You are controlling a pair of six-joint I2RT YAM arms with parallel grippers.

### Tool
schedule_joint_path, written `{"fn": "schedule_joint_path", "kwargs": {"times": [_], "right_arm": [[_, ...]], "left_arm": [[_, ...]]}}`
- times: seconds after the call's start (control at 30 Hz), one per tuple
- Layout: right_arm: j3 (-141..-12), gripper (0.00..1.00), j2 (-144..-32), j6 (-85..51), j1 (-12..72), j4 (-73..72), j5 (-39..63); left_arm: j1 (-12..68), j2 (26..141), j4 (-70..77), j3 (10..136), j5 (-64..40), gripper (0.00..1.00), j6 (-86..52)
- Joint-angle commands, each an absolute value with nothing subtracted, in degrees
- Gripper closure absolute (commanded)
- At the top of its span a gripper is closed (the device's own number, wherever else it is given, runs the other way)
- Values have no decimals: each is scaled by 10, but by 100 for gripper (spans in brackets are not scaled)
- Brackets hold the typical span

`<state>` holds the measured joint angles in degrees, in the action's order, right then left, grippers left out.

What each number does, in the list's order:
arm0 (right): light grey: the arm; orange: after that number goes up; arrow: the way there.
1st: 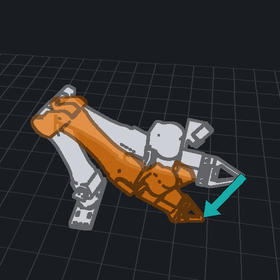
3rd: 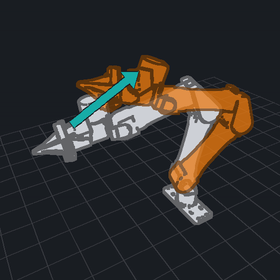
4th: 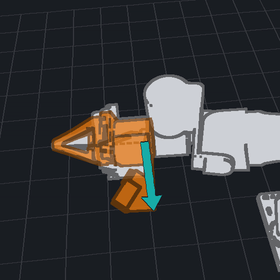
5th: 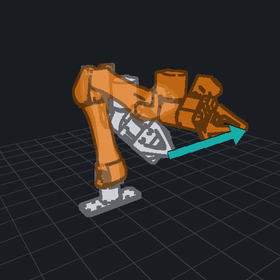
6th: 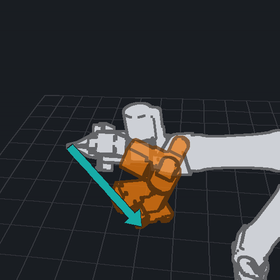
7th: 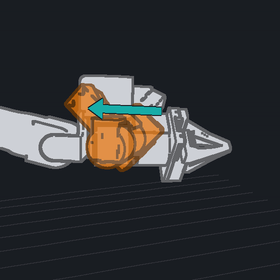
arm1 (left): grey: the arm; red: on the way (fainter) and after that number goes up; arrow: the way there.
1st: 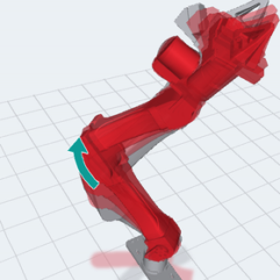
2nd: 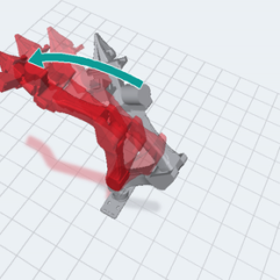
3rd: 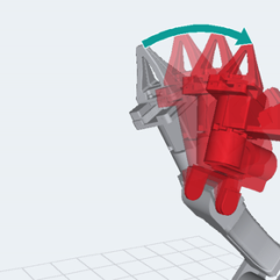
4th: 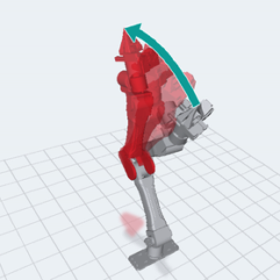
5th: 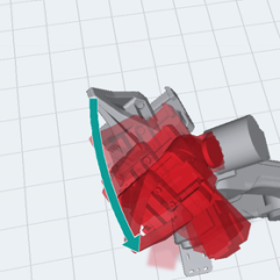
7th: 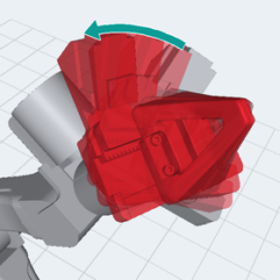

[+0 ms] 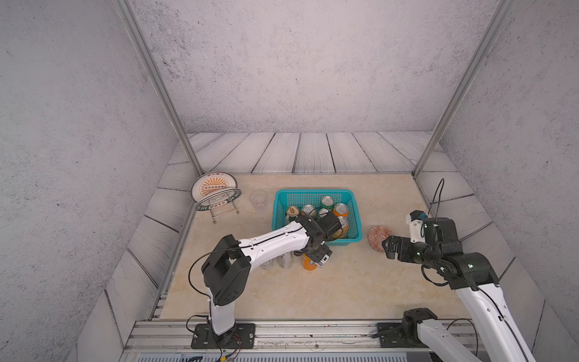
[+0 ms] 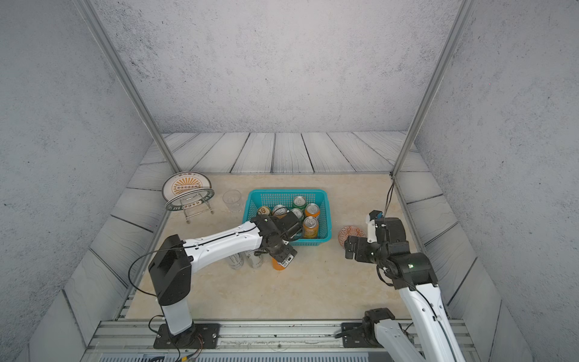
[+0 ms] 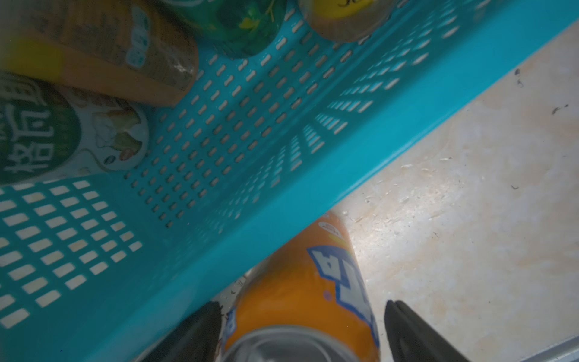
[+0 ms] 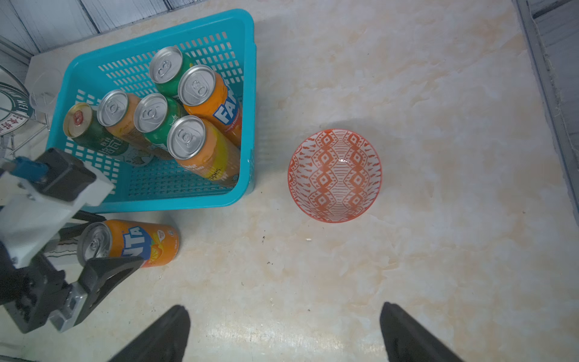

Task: Take out the drinks from the basket
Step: Place the drink at the center of the board, then pick up the drink from the basket.

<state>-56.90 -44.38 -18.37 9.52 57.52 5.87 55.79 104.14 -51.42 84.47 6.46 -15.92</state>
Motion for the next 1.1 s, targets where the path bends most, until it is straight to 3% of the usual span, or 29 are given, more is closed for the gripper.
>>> {"fn": "schedule_joint_path", "kwargs": {"times": [0.0,0.57,1.07], "right_arm": [[-578,1,-437,-182,94,584,57],[-602,1,-457,-174,94,592,62],[-635,1,-527,-158,95,558,94]], "left_arm": [[558,1006,-521,847,86,9,-158],[511,870,-484,854,104,1,-87],[331,678,-411,796,45,1,-55]]}}
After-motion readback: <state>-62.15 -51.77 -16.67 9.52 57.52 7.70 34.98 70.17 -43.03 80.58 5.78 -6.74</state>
